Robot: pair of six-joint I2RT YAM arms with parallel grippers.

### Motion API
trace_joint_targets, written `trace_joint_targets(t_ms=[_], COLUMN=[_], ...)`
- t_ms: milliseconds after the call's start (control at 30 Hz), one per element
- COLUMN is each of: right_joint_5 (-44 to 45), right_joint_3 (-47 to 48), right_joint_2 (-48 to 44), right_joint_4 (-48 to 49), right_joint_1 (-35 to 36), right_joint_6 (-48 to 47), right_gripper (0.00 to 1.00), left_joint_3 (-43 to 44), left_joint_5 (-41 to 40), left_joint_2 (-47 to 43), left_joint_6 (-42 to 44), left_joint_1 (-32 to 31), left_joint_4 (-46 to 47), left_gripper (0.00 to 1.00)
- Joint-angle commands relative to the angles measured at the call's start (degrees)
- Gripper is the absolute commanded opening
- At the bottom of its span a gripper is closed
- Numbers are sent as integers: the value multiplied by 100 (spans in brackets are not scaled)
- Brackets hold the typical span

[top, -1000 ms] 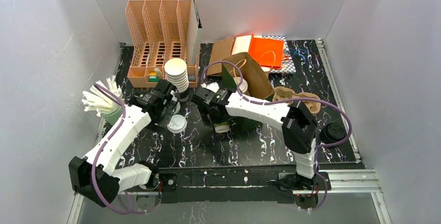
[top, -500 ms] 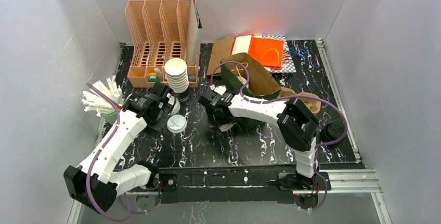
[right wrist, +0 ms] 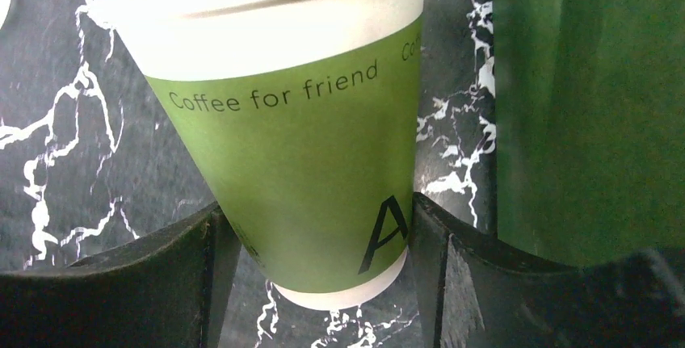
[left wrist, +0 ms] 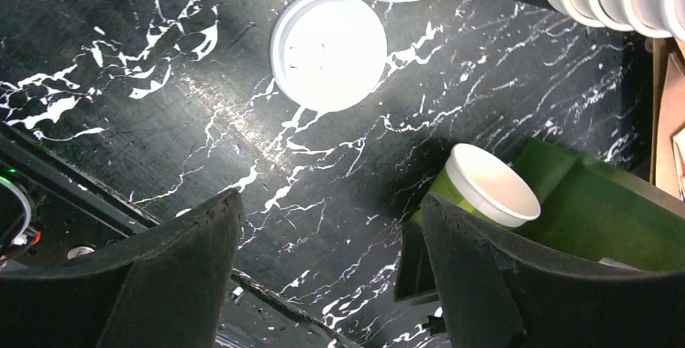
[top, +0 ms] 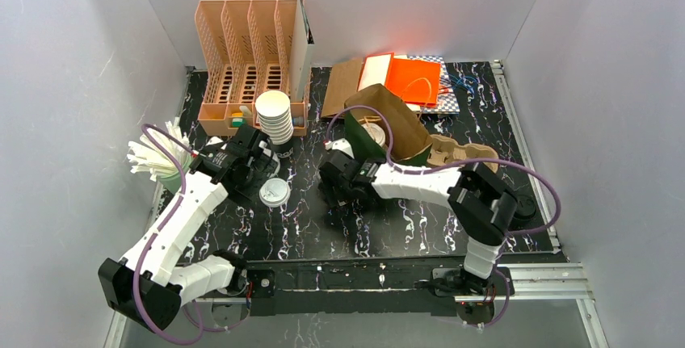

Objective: Pack the takeout coffee

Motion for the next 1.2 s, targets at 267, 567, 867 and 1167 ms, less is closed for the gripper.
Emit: trace_joint_targets(t_ms=[267, 567, 867, 1167], right_joint_5=[-490, -766, -856, -744], right_joint_3=[-1988, -2902, -2834, -2622], right_joint_2=[-2274, -3170, -3179, -3199], right_joint_4=[3528, 5043, 5170, 4896], right_joint_1=[298, 433, 442, 442], right_joint_6=[-1196, -2481, -2851, -2820], right_gripper=[63, 57, 58, 96], left_joint_3=[12, 579, 201, 332], left_joint_5=[1408, 2503, 3194, 2946], left_joint_2=[-345, -21, -84, 115], left_joint_6=[1053, 1146, 931, 1379], left_joint_1=[44, 100, 100, 100], left_joint_4=[1222, 1363, 2036, 1974], left_gripper=[71, 49, 34, 0])
